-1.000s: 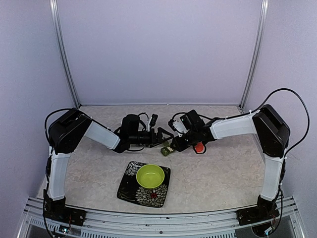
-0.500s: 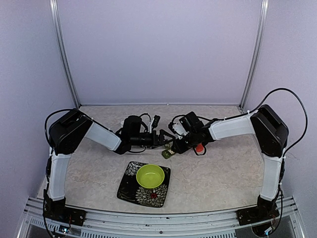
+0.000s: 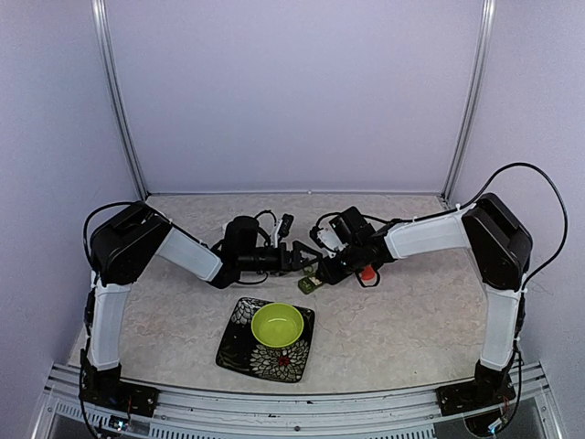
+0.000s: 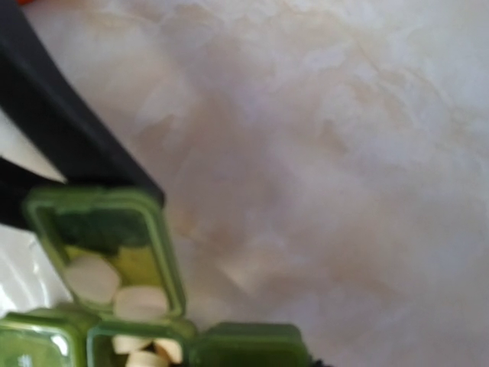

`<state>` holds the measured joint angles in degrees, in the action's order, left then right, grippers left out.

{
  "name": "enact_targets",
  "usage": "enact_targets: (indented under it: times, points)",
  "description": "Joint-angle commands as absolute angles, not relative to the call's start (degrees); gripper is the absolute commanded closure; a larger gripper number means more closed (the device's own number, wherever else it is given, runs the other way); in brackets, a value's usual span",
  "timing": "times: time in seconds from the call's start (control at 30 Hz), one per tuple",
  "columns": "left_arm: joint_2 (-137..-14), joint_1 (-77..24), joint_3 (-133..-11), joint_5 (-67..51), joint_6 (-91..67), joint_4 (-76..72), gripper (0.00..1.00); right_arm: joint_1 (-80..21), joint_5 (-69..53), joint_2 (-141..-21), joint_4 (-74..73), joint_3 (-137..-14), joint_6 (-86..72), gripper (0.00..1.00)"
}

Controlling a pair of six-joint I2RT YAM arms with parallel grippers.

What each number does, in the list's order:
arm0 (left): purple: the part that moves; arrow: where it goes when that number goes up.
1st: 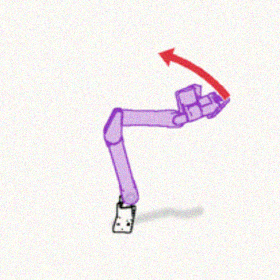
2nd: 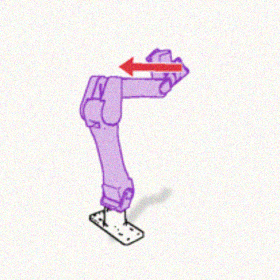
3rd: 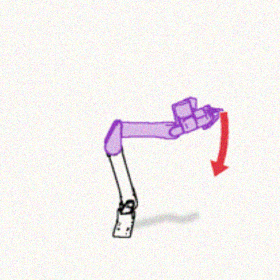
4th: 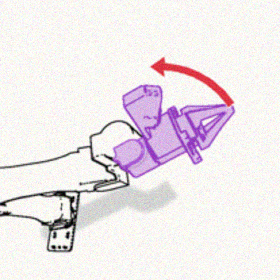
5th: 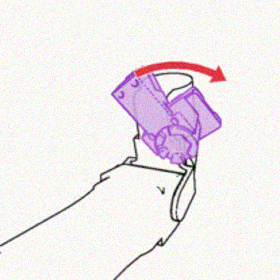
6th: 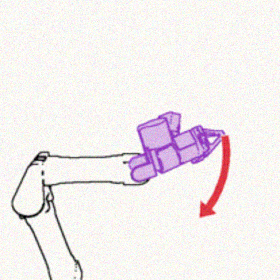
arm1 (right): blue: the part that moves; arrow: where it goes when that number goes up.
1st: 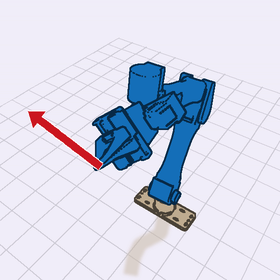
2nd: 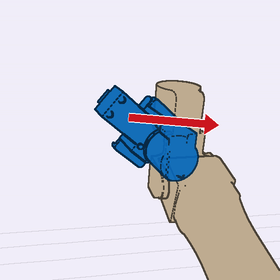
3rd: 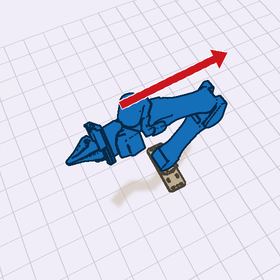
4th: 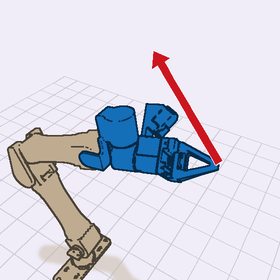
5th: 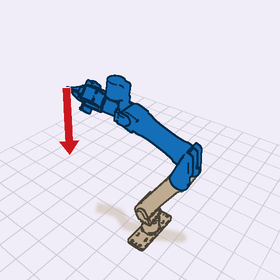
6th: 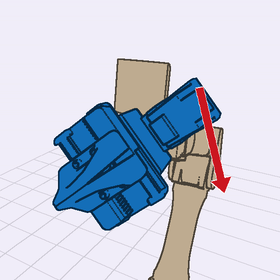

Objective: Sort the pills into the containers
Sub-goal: Close the lid of the pill container.

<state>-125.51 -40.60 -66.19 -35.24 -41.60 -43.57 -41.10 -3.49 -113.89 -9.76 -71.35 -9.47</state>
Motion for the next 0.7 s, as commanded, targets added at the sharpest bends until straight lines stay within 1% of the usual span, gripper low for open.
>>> enact_targets:
  times: [0.0,0.2,0.67]
  points:
    - [-124.13,-42.68,-64.70,-39.82,-41.69,-47.94,0.01,-41.04,-1.88,-115.42,-9.76,-72.88,-10.02,0.73]
    - [-125.36,-41.45,-62.90,-41.31,-45.90,-54.55,0.01,-40.85,-2.00,-114.80,-8.87,-71.80,-9.62,0.73]
    - [-127.19,-40.96,-62.64,-42.89,-46.40,-55.81,0.01,-40.17,-2.92,-114.40,-8.43,-71.47,-9.06,0.73]
